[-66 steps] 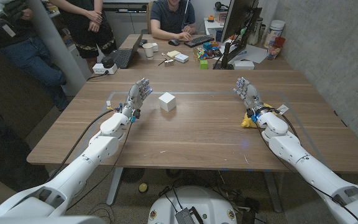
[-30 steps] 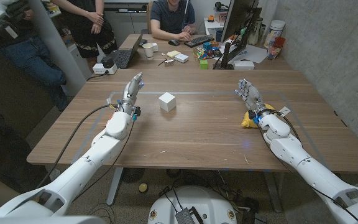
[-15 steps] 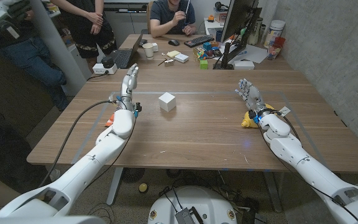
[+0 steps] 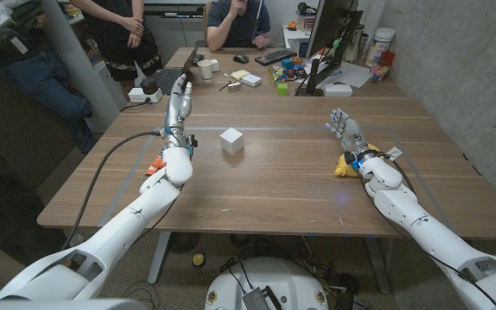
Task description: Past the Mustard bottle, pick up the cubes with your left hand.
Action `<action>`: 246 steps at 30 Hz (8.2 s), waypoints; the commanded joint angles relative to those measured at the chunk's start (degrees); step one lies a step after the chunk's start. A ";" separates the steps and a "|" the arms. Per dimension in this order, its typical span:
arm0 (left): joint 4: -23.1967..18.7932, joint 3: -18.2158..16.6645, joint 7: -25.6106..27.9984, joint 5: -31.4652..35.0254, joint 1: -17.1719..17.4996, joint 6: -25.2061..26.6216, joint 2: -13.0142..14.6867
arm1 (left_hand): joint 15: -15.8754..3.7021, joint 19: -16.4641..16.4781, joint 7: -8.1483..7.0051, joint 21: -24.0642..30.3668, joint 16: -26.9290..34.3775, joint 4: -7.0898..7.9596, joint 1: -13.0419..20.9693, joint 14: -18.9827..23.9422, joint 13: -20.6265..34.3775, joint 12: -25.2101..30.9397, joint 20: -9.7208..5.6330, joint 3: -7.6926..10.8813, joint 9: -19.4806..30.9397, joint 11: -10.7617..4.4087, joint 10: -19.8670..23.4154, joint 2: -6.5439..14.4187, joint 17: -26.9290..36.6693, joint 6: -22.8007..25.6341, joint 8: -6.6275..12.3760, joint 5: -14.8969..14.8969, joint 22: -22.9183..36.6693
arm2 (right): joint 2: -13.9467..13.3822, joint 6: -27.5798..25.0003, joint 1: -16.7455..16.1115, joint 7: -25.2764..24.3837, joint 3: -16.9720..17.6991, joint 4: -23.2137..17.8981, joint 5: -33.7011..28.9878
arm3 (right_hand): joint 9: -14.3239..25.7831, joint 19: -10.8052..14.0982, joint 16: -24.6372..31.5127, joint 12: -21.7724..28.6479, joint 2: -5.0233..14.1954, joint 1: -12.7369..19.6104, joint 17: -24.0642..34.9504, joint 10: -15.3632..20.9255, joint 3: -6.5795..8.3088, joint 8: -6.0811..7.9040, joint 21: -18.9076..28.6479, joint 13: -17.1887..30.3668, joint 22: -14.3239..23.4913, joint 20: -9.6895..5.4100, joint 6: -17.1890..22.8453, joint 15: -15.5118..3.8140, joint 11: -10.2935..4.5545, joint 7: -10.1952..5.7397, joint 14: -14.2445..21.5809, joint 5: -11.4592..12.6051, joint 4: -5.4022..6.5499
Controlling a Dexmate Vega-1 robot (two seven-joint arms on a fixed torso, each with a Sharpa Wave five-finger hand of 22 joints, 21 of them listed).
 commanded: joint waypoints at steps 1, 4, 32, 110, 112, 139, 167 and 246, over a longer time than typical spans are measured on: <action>1.94 2.97 5.93 8.40 -3.29 2.24 0.09 | -0.12 0.48 -0.69 0.16 0.06 -0.51 1.00 0.09 0.22 0.31 0.00 0.31 0.14 -0.39 0.59 2.23 0.07 0.04 0.27 0.37 0.12 | 0.23 0.55 0.36 0.83 -0.18 0.85 0.07 | 0.30 0.43 0.25 0.32 2.16 -0.19 0.26 0.28 0.24 0.39 0.12 0.24 0.25 -1.07 0.58 0.18 0.15 0.10 -0.41 0.44 0.06; 1.80 3.83 6.63 10.21 -4.09 3.13 0.37 | -0.32 0.50 -1.05 0.11 -0.01 -0.84 1.30 0.09 0.22 0.23 -0.07 0.38 0.14 -0.66 0.51 2.19 0.03 0.08 0.21 0.35 0.11 | 0.26 0.66 0.39 0.93 -0.22 0.98 0.02 | 0.30 0.43 0.25 0.32 2.10 -0.24 0.26 0.29 0.21 0.38 0.12 0.24 0.25 -1.06 0.58 0.19 0.19 0.11 -0.42 0.43 0.08; -0.53 10.42 7.22 22.04 -9.87 7.50 2.93 | -4.43 0.85 -7.06 -0.53 -0.16 -2.20 3.91 -0.35 0.32 -0.34 2.44 0.91 0.35 -4.33 -0.13 3.13 0.26 0.31 -0.38 0.19 0.08 | 0.66 2.00 0.47 2.63 -0.02 2.29 0.70 | 0.31 0.61 0.26 0.41 1.74 -0.65 0.26 0.60 0.05 0.48 0.17 0.25 0.24 -0.96 0.99 0.19 0.06 0.16 -0.29 0.44 0.17; -6.00 21.53 -25.50 31.63 -17.88 25.96 7.30 | -4.03 6.07 -10.94 -1.46 0.25 -12.71 9.46 -2.84 0.47 -0.25 6.04 -5.87 0.46 -7.76 -4.59 -7.52 0.48 -4.73 0.04 0.97 -0.49 | 2.07 5.03 3.15 5.31 -0.08 7.51 0.47 | 0.33 0.81 0.31 0.37 1.31 -1.92 0.22 1.08 -0.28 0.39 0.12 0.23 0.21 -0.92 1.28 0.55 -0.15 0.12 0.35 0.66 0.40; -5.96 21.78 -26.54 31.72 -18.03 26.02 7.42 | -3.99 6.64 -10.94 -1.46 0.29 -13.34 10.14 -2.61 0.48 -0.17 6.12 -6.10 0.47 -7.85 -4.46 -8.16 0.50 -4.70 0.07 1.11 -0.50 | 2.26 5.11 3.47 5.54 -0.18 8.00 0.44 | 0.33 0.81 0.32 0.35 1.29 -1.96 0.22 1.06 -0.29 0.39 0.11 0.23 0.21 -0.91 1.28 0.56 -0.11 0.11 0.40 0.66 0.40; -13.31 24.40 -46.42 38.10 -18.13 31.05 11.73 | -1.62 13.66 -10.92 -1.16 0.70 -15.26 16.92 1.30 0.84 1.06 6.57 -9.76 0.61 -6.27 -0.54 -14.75 0.69 -2.02 0.62 2.27 -0.33 | 3.03 5.99 4.72 5.59 -0.44 9.74 -0.15 | 0.33 0.92 0.34 0.31 1.18 -2.31 0.19 1.11 -0.39 0.33 0.12 0.23 0.21 -0.80 1.21 0.65 -0.19 0.11 0.72 0.77 0.36; -12.53 27.03 -59.58 41.46 -19.16 33.04 11.75 | -0.41 21.79 -10.85 -0.06 1.89 -15.38 23.43 8.18 1.00 2.61 5.06 -13.33 0.68 -3.76 5.01 -16.04 0.64 0.64 0.89 3.25 -0.29 | 3.47 6.90 4.99 5.59 -0.34 9.97 -0.15 | 0.33 1.21 0.48 0.34 1.09 -2.53 0.15 1.34 -0.42 0.30 0.17 0.23 0.19 -0.68 1.14 1.27 -0.65 -0.10 1.51 0.88 0.26; -20.34 22.75 -51.74 51.65 -12.17 39.64 12.41 | -14.06 47.24 -6.33 9.45 5.59 -14.45 59.74 38.88 2.54 6.39 -11.24 -17.18 1.82 -7.94 27.83 -4.23 1.07 32.05 5.59 -0.18 0.94 | 2.01 7.18 1.92 4.09 0.48 5.57 0.06 | 0.35 1.04 0.22 0.23 0.96 -3.05 0.07 2.02 -0.29 0.36 -0.07 0.25 0.17 -0.26 1.51 1.82 -0.78 -0.06 2.58 1.06 -0.10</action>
